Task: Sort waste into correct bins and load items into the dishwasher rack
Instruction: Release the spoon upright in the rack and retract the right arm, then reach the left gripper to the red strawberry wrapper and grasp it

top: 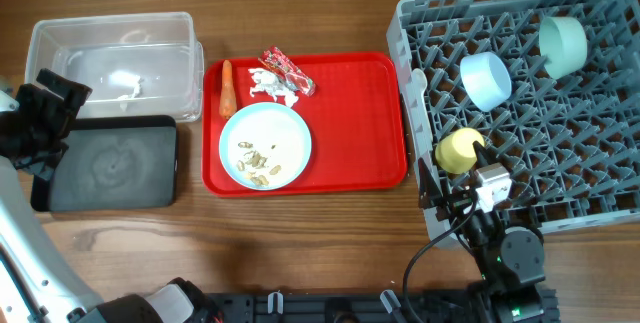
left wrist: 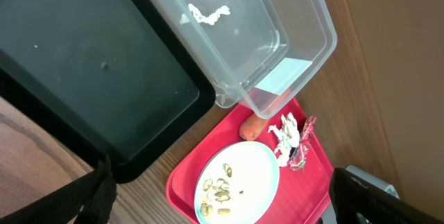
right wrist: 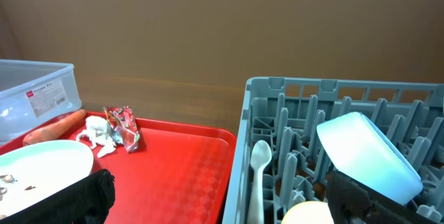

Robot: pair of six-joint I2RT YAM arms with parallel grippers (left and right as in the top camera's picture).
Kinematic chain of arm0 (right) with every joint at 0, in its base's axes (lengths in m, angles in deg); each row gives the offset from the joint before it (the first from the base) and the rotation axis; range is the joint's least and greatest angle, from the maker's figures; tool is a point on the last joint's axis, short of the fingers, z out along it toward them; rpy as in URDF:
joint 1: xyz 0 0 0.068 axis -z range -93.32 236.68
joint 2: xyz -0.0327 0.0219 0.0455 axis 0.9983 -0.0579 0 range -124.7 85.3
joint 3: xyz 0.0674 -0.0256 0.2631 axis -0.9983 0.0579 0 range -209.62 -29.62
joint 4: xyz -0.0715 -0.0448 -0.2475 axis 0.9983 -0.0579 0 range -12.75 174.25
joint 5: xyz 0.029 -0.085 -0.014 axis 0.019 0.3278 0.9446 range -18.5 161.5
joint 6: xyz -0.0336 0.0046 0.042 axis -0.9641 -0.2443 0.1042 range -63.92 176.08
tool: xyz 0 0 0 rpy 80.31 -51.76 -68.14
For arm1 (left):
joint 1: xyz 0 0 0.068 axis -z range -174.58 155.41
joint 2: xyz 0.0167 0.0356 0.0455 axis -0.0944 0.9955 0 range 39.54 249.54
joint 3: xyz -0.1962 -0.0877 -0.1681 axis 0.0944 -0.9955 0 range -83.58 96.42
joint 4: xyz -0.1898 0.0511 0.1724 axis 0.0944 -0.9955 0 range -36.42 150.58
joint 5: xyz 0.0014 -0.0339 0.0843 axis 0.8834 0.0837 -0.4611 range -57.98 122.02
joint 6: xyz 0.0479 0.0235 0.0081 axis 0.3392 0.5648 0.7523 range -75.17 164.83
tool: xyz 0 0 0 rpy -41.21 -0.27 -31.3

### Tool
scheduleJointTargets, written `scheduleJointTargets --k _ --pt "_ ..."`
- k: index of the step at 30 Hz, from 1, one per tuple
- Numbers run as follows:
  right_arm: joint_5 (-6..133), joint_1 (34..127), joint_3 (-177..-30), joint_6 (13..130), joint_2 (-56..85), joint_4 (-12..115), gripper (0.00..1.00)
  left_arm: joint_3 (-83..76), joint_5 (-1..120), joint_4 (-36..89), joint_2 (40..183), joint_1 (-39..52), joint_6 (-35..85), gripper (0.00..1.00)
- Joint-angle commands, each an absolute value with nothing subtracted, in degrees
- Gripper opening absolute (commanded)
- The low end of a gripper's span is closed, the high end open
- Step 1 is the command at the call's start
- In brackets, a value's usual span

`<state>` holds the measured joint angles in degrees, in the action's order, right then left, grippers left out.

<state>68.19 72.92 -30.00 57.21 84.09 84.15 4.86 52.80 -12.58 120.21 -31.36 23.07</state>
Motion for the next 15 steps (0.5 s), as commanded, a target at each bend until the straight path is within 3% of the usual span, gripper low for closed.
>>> scheduleJointTargets --k 1,11,15 --pt "68.71 73.19 -29.91 56.24 84.88 84.39 1.00 4.82 52.27 -12.52 119.90 -31.62 22.94 1.00" --pt "68.71 73.19 -29.91 56.24 84.88 84.39 1.00 4.84 51.33 -12.47 119.90 -31.62 23.23 1.00" --pt "68.71 73.19 -29.91 56.24 84.88 84.39 1.00 4.82 56.62 -12.08 119.90 -31.60 18.18 1.00"
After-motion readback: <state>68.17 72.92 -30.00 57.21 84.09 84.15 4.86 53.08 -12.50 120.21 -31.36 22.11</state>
